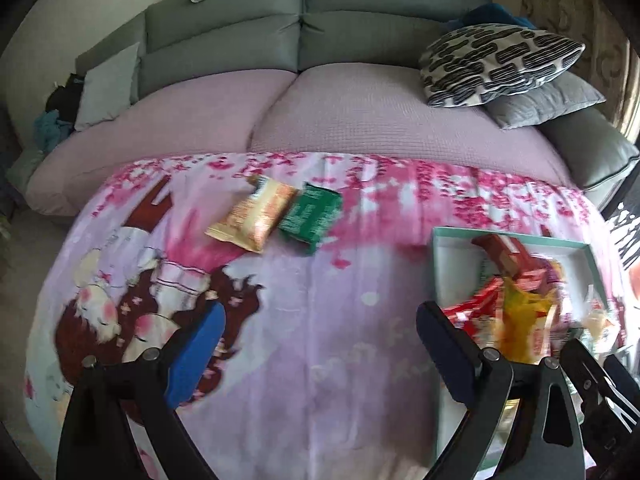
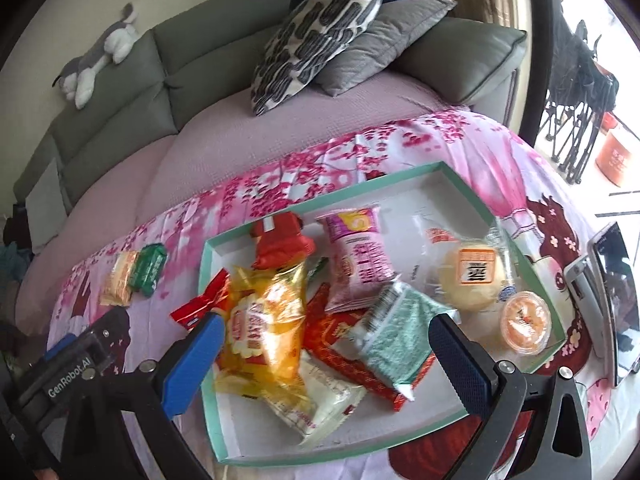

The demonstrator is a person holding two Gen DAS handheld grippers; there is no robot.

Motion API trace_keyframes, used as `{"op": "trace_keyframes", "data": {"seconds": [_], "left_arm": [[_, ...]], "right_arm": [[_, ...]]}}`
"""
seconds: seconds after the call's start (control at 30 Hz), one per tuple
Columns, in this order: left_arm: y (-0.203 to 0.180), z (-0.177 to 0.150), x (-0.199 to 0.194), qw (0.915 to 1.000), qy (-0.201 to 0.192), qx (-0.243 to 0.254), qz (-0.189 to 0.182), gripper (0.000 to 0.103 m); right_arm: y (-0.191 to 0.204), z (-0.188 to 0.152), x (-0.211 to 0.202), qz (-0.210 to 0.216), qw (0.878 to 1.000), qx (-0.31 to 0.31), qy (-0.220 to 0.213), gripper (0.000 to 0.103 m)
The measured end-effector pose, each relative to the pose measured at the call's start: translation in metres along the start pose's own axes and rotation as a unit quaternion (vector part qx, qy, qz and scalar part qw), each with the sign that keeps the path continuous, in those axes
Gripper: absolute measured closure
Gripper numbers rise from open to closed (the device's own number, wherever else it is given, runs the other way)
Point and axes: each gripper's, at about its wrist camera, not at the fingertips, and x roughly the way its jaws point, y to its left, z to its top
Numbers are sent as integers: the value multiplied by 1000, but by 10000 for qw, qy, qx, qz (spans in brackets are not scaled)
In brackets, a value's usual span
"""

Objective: Organize snacks
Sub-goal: 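Move both open tools back toward the cream wafer and green biscuit packets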

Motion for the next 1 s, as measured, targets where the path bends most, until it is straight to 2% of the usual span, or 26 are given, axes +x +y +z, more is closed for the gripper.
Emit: {"op": "trace_keyframes", "data": {"seconds": [0.1, 0.53, 0.77, 1.0], "left_arm": [[20, 2, 3, 9996, 6, -94, 249, 7], [95, 4, 7, 9959, 23, -701, 571, 7], [108, 2, 16, 9961, 95, -745, 465, 7], [110, 4, 34, 9963, 208, -807, 227, 7]], "right_arm": [[22, -6, 5, 96, 9997, -222, 63, 0], [91, -27, 16, 498, 9963, -678, 156, 0], [116, -37, 26, 584, 9940, -884, 263, 0], [129, -40, 36, 464, 9927, -1079, 278, 0]]}}
